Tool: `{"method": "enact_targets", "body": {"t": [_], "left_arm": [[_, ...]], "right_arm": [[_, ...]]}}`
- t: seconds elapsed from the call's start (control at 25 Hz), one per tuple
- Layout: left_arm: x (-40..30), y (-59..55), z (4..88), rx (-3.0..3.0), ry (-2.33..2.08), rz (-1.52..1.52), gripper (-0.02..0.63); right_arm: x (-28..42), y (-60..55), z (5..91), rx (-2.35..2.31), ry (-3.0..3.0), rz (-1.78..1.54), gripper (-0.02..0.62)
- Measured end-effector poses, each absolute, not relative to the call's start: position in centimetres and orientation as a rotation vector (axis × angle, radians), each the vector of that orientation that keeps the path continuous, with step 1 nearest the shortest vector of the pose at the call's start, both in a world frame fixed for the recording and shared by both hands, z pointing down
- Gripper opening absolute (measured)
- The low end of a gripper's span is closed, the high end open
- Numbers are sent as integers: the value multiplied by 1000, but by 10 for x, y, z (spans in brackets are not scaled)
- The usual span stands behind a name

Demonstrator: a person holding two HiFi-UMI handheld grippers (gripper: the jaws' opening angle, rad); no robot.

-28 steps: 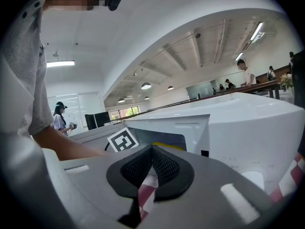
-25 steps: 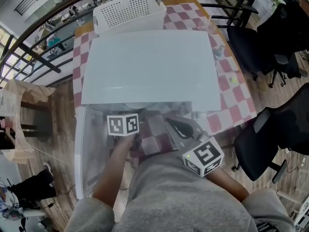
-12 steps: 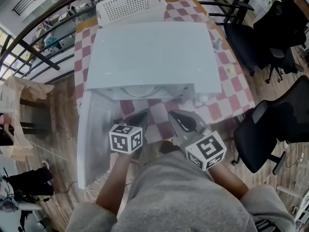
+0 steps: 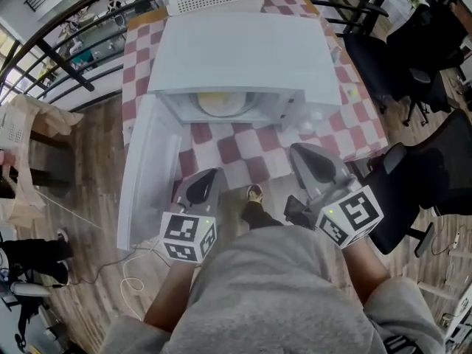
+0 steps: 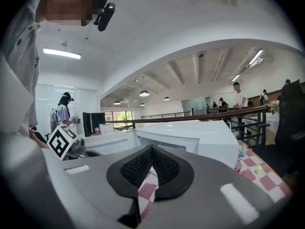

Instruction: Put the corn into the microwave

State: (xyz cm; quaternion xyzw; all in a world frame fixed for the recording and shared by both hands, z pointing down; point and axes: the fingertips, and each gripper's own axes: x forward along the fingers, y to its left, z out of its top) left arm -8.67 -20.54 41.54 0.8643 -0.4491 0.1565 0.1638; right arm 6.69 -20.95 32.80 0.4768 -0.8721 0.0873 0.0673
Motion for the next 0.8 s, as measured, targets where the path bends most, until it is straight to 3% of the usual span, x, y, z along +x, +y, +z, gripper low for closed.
{"method": "enact_targets", "body": {"t": [0.8], "left_arm": [[-152, -35, 370, 2484, -1482, 270, 8]], "right_arm": [[19, -47, 335, 1427, -2599, 280, -2]]}}
